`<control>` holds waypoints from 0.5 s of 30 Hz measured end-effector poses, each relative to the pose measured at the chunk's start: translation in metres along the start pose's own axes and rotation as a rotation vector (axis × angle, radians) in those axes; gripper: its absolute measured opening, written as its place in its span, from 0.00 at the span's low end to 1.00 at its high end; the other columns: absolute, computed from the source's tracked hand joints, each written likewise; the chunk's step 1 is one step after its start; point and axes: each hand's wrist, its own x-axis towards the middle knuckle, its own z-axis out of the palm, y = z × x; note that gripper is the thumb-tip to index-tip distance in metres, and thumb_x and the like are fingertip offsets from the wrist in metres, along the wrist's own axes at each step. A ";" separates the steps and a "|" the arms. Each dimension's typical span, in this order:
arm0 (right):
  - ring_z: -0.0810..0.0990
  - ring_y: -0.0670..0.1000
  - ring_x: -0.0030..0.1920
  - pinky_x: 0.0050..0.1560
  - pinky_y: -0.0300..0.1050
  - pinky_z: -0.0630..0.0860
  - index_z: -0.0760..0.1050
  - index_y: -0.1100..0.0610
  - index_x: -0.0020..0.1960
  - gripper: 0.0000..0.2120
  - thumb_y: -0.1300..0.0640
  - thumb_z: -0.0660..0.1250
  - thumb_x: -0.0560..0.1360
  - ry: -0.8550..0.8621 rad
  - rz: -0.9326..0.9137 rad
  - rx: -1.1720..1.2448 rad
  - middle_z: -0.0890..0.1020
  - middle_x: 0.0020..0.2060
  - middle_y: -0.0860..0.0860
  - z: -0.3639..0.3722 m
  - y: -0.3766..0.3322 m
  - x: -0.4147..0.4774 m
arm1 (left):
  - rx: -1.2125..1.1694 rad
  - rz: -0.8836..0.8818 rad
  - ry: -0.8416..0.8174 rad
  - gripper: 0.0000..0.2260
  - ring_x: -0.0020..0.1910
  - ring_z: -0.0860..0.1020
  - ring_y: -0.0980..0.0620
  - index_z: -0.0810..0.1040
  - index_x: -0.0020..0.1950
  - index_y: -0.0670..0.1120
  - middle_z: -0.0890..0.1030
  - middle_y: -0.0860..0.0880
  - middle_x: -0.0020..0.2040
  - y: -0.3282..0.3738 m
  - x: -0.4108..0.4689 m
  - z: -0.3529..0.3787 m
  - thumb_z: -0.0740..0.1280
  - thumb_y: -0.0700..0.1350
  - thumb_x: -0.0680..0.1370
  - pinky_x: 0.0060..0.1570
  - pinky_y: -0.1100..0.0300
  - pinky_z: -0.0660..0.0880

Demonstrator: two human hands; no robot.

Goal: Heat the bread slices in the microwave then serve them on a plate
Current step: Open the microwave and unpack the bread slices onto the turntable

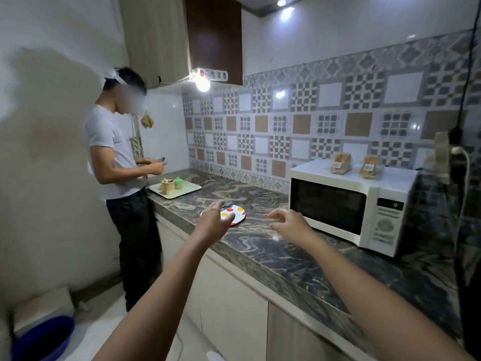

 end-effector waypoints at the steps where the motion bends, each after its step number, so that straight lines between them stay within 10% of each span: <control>1: 0.77 0.52 0.58 0.56 0.46 0.74 0.76 0.57 0.60 0.14 0.59 0.64 0.74 0.029 0.011 0.002 0.78 0.59 0.53 -0.001 0.007 0.018 | -0.015 0.016 -0.011 0.23 0.69 0.67 0.46 0.65 0.71 0.41 0.69 0.42 0.70 -0.003 0.022 0.008 0.63 0.47 0.78 0.64 0.58 0.63; 15: 0.77 0.51 0.59 0.57 0.39 0.70 0.77 0.59 0.58 0.13 0.62 0.65 0.75 0.366 0.334 -0.042 0.80 0.57 0.53 -0.080 0.145 0.127 | -0.190 0.286 -0.390 0.24 0.67 0.69 0.46 0.65 0.71 0.42 0.70 0.43 0.69 0.080 0.213 0.198 0.62 0.50 0.79 0.65 0.56 0.65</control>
